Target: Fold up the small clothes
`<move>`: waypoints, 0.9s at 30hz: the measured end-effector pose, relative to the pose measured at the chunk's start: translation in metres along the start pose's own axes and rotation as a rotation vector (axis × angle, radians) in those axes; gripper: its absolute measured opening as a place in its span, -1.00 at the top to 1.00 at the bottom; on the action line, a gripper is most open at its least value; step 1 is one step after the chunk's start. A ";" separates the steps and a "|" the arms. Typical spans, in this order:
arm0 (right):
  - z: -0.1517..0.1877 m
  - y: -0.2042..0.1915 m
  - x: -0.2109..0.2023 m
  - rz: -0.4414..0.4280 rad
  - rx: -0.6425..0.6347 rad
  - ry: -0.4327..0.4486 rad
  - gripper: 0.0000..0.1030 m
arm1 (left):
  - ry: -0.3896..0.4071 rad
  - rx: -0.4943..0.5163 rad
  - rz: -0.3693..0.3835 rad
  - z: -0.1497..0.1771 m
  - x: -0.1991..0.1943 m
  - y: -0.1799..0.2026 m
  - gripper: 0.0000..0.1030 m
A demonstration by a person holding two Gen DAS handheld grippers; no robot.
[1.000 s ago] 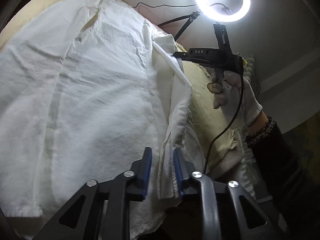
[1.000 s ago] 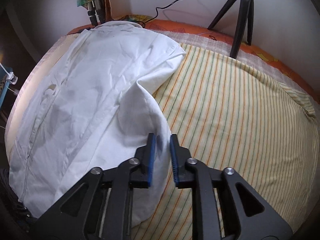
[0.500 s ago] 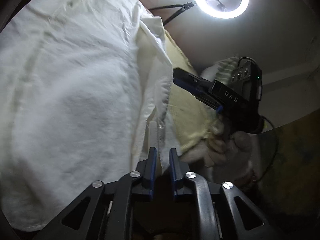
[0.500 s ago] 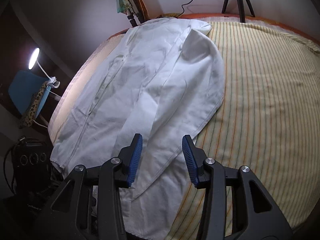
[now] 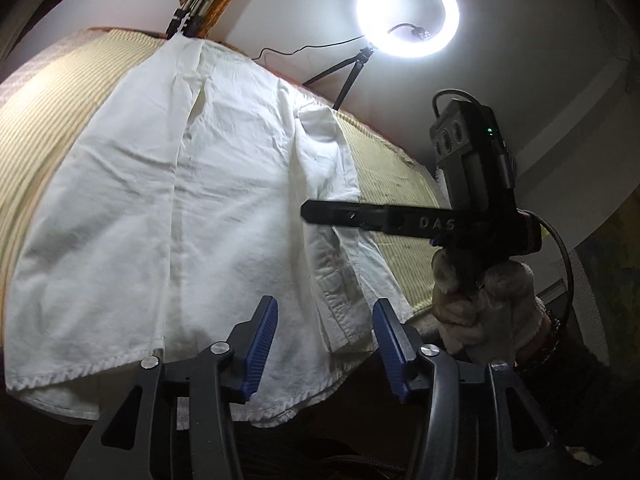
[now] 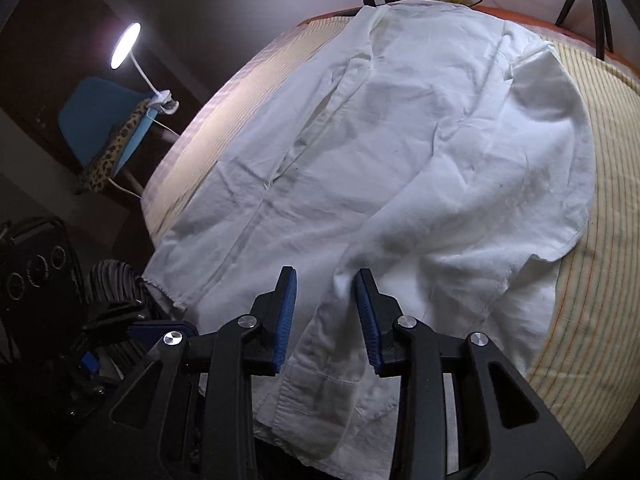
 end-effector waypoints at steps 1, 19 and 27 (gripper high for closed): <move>0.002 -0.001 -0.004 0.006 0.002 0.011 0.34 | 0.000 0.013 -0.001 0.001 -0.002 0.002 0.00; 0.051 0.083 -0.054 0.003 0.387 0.154 0.11 | -0.133 0.397 -0.250 0.021 0.103 0.062 0.03; 0.029 0.094 -0.029 0.013 0.403 0.163 0.90 | -0.124 0.085 -0.019 0.005 0.082 0.024 1.00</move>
Point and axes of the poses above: each gripper's, at about its wrist camera, not at the fingertips, and x roughly the way its jaws point, y to its right, z to its underside, the point moved 4 cm from there along x, roughly the way its jaws point, and after that the axes turned 3 degrees about z, right-handed, at the moved point
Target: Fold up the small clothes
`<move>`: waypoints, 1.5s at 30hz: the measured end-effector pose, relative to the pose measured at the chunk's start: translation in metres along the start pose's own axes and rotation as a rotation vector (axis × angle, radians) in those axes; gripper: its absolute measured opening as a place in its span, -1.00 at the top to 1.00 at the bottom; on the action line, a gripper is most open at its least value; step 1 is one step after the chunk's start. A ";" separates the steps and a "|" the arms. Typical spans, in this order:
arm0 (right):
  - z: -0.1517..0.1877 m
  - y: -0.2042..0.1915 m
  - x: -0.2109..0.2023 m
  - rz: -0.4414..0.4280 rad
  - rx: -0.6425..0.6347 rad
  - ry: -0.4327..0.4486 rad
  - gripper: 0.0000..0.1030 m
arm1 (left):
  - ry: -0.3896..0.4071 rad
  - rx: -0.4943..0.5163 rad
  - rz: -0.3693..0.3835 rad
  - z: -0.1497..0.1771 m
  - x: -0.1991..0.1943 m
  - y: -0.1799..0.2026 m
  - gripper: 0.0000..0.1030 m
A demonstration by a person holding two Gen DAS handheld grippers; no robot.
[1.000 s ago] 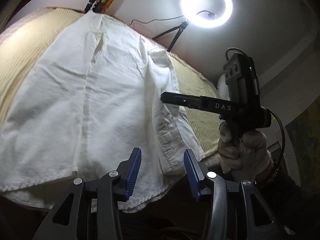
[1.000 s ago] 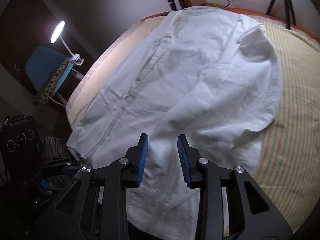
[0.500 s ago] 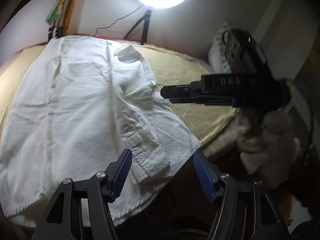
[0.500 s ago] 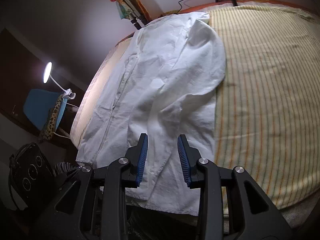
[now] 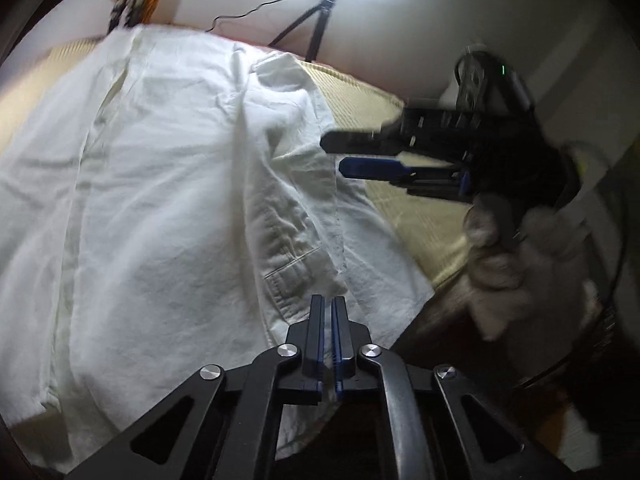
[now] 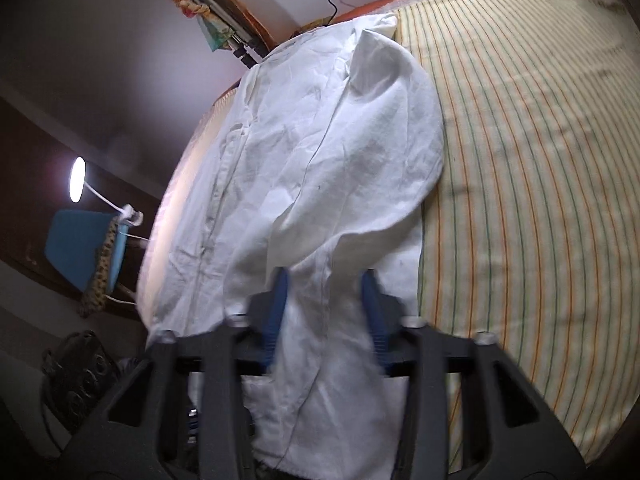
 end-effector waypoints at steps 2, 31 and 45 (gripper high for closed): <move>-0.001 -0.003 0.003 0.023 -0.022 -0.020 0.92 | 0.024 -0.081 0.056 -0.001 -0.012 -0.005 1.00; 0.002 0.005 -0.013 0.093 -0.087 -0.019 0.94 | 0.090 -0.154 -0.021 -0.009 -0.018 -0.027 1.00; 0.077 -0.049 -0.036 0.023 -0.170 0.012 0.36 | 0.160 -0.208 -0.052 0.005 -0.078 -0.062 0.87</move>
Point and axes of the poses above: each gripper's, at about its wrist camera, not at the fingertips, and x roughly the way its jaws point, y to its right, z to its underside, the point moved 4 cm from there along x, roughly the way its jaws point, and after that the axes turned 3 degrees about z, right-handed, at the moved point
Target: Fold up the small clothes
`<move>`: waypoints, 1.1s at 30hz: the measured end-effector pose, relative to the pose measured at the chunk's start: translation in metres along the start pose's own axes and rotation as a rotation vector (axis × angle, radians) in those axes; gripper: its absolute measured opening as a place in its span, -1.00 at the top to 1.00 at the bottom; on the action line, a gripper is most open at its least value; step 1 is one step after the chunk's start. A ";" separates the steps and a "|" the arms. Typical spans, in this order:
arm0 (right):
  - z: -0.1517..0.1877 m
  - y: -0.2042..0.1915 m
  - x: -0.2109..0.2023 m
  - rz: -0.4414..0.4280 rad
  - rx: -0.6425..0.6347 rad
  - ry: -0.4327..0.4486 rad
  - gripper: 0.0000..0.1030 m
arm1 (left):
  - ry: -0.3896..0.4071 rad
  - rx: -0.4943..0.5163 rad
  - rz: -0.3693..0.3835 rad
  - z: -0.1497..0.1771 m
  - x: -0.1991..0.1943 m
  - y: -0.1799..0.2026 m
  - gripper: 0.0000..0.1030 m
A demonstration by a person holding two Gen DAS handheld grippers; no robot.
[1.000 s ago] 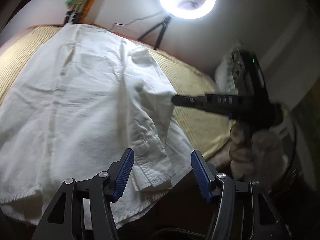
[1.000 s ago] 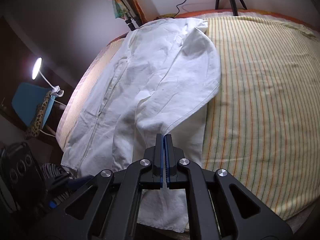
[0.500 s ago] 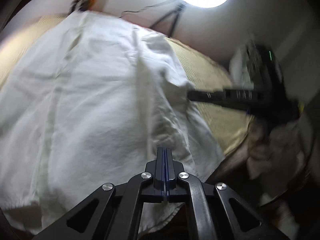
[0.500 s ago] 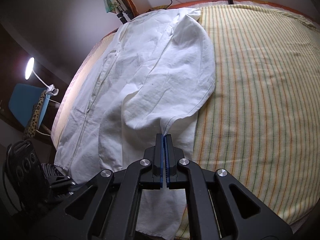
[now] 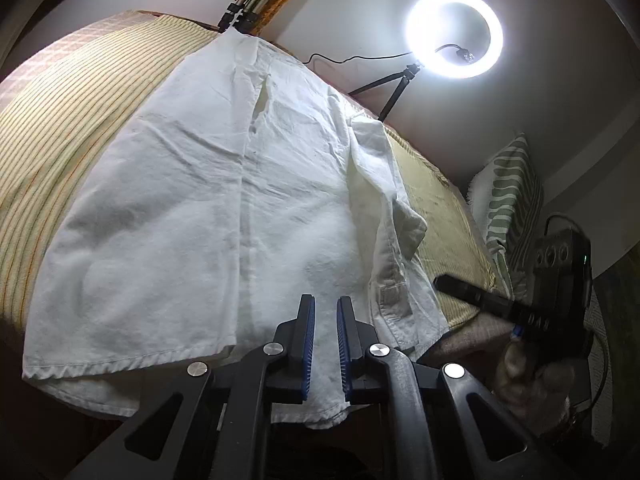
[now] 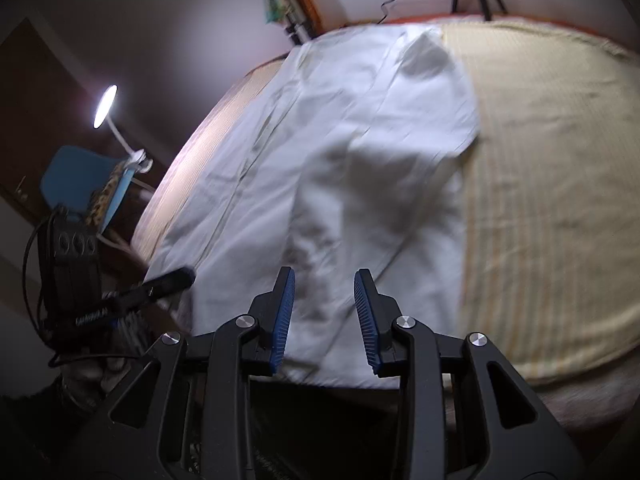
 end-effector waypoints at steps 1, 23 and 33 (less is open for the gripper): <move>0.005 -0.003 0.006 0.002 -0.007 -0.019 0.36 | 0.001 -0.003 0.000 0.000 -0.002 -0.002 0.86; -0.021 -0.112 0.058 -0.046 -0.336 -0.136 0.92 | 0.114 -0.103 0.018 -0.010 -0.043 -0.037 0.33; -0.024 -0.047 0.001 -0.122 -0.132 -0.032 -0.18 | 0.039 -0.025 0.070 -0.008 -0.013 -0.005 -0.09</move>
Point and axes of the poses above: each gripper's, at about its wrist camera, not at the fingertips, and x roughly the way its jaws point, y to its right, z to its underside, the point moved 4 cm from there along x, roughly the way its jaws point, and after that the axes turned 3 degrees about z, right-handed, at the moved point
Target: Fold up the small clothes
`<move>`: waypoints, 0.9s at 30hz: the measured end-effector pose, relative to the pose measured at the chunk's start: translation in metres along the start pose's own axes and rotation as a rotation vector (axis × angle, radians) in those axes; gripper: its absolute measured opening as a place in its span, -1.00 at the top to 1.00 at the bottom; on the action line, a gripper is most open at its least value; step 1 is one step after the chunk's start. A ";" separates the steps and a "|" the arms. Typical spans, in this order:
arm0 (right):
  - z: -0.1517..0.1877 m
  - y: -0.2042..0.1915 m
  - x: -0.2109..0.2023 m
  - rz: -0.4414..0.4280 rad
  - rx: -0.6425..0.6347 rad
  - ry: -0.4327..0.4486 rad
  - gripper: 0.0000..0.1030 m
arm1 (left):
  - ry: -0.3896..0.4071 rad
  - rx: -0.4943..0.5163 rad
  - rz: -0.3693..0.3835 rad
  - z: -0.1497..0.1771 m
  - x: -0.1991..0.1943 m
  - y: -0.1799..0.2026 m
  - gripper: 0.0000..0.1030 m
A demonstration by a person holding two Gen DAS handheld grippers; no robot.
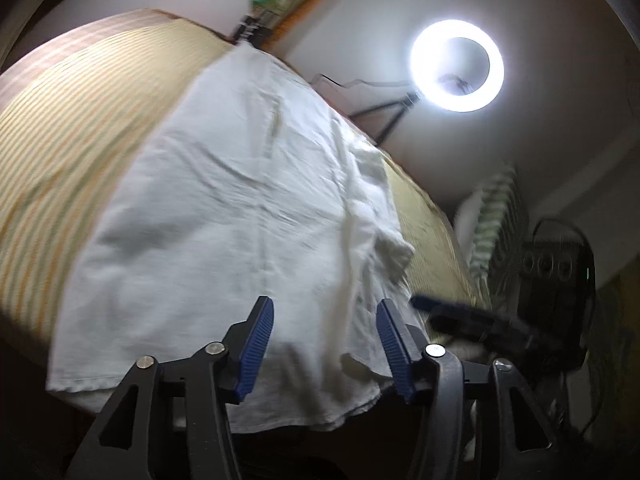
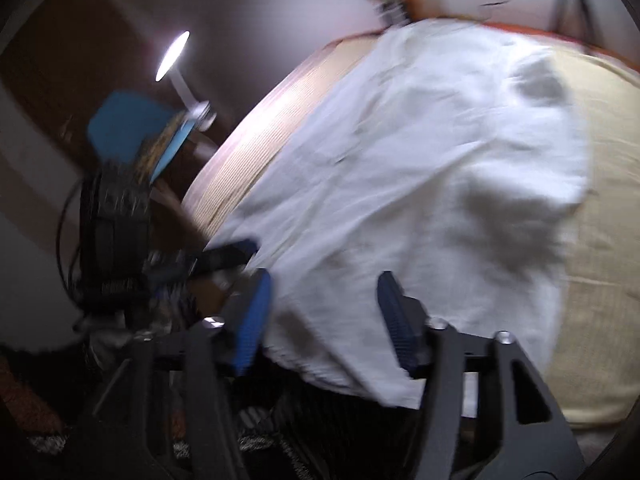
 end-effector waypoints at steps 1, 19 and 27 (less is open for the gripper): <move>-0.005 0.019 -0.009 0.029 0.062 0.027 -0.18 | -0.023 0.025 0.003 0.003 0.008 0.007 -0.09; -0.051 0.118 0.008 0.052 0.267 -0.017 0.93 | -0.122 -0.296 0.290 0.002 0.056 0.019 0.98; -0.060 0.122 -0.002 0.101 0.247 -0.086 0.93 | -0.107 -0.229 0.114 0.011 0.053 0.008 0.98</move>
Point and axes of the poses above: each gripper's, at about its wrist camera, not at the fingertips, and x roughly the way its jaws point, y to its right, z to its underside, the point moved 4 cm from there along x, roughly the way its jaws point, and after that the axes turned 3 degrees about z, right-handed, at the moved point
